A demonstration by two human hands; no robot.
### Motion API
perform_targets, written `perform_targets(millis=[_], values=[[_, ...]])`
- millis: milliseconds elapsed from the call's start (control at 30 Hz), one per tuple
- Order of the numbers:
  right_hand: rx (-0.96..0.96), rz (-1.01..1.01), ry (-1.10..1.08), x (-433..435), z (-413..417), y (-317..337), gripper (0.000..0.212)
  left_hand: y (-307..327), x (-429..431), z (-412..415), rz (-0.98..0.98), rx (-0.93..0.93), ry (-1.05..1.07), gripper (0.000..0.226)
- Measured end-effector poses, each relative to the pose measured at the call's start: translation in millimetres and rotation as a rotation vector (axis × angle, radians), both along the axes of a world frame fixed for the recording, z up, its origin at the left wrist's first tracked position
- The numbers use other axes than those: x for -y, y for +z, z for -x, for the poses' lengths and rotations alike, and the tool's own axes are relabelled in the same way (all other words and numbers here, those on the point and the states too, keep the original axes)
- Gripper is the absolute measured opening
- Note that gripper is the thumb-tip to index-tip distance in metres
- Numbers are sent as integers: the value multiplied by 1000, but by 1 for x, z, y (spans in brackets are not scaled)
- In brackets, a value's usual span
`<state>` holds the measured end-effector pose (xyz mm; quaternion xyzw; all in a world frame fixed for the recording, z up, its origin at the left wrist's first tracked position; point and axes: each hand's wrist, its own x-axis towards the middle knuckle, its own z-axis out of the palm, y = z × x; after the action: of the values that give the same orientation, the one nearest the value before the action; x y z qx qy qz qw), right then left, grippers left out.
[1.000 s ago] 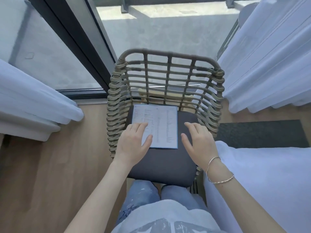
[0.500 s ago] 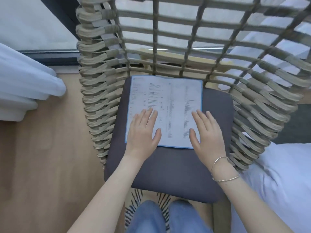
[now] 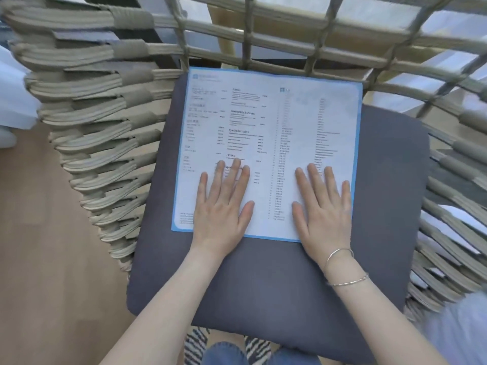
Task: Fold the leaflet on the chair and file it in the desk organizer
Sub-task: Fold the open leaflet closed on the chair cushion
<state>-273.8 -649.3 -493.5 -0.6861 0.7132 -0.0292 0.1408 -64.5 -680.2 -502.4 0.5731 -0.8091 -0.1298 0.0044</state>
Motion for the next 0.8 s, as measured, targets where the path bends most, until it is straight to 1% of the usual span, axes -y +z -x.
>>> perform_targets(millis=[133,233,333,400,467,533,600,667,733,800], values=[[-8,15,0,1,-1,1,57,3,1,1,-15,16,3,62],[-7,-8,0,4,-2,8,56,14,4,2,-66,23,12,61],[67,-15,-27,5,-3,19,57,32,8,1,-128,-44,31,60],[123,12,-69,7,0,28,59,44,13,-3,-131,-104,77,59],[140,30,-113,11,4,35,63,54,19,-9,-101,-119,166,60],[140,16,-157,14,10,39,68,59,24,-17,-90,-97,312,63],[114,-26,-192,16,16,39,74,60,28,-21,-115,-82,470,73],[89,-75,-223,18,22,37,78,59,32,-22,-167,-107,592,80],[77,-127,-242,18,26,34,81,56,34,-21,-207,-149,651,82],[47,-175,-231,18,27,30,82,53,33,-20,-194,-183,656,81]])
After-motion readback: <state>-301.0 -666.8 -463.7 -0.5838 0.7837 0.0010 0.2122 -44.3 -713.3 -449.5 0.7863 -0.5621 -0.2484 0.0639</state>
